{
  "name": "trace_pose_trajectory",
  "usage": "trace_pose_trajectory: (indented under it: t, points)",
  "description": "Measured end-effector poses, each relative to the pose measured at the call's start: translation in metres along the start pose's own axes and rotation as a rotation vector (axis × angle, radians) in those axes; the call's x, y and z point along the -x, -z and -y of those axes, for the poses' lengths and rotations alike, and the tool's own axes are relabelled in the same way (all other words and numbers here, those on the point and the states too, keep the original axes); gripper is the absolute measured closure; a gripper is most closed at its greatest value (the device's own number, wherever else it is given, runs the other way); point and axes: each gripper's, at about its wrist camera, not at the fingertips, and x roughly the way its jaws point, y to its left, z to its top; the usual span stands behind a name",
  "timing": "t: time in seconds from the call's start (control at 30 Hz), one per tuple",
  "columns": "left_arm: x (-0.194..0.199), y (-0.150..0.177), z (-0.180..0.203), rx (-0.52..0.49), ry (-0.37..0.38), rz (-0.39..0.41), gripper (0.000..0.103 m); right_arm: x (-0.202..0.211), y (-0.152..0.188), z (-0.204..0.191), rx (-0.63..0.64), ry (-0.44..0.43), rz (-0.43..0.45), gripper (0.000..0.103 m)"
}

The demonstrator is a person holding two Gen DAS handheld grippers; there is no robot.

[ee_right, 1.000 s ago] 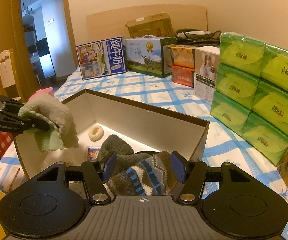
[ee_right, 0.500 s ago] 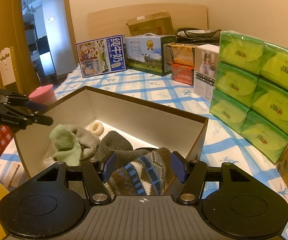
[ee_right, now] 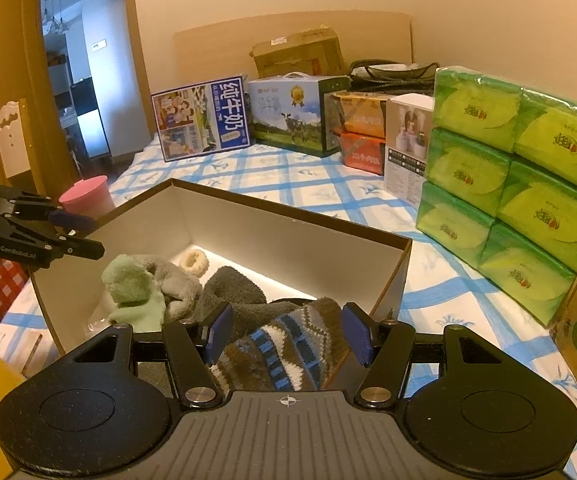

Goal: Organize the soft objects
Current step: 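Withdraw both tools from the box toward the beige stocking and white packet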

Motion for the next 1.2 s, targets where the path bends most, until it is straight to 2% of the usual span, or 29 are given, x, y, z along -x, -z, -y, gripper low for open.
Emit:
trace_pose_trajectory:
  t: [0.57, 0.87, 1.2]
  points:
    - [0.04, 0.009, 0.007, -0.014, 0.012, 0.013, 0.052, 0.053, 0.017, -0.004, -0.052, 0.06, 0.011, 0.043]
    - [0.079, 0.033, 0.004, -0.005, 0.013, -0.005, 0.051, 0.1, 0.046, -0.006, -0.132, 0.122, 0.022, 0.043]
    - [0.128, 0.068, -0.007, 0.068, 0.021, -0.002, 0.044, 0.146, 0.076, -0.045, -0.191, 0.094, 0.078, 0.042]
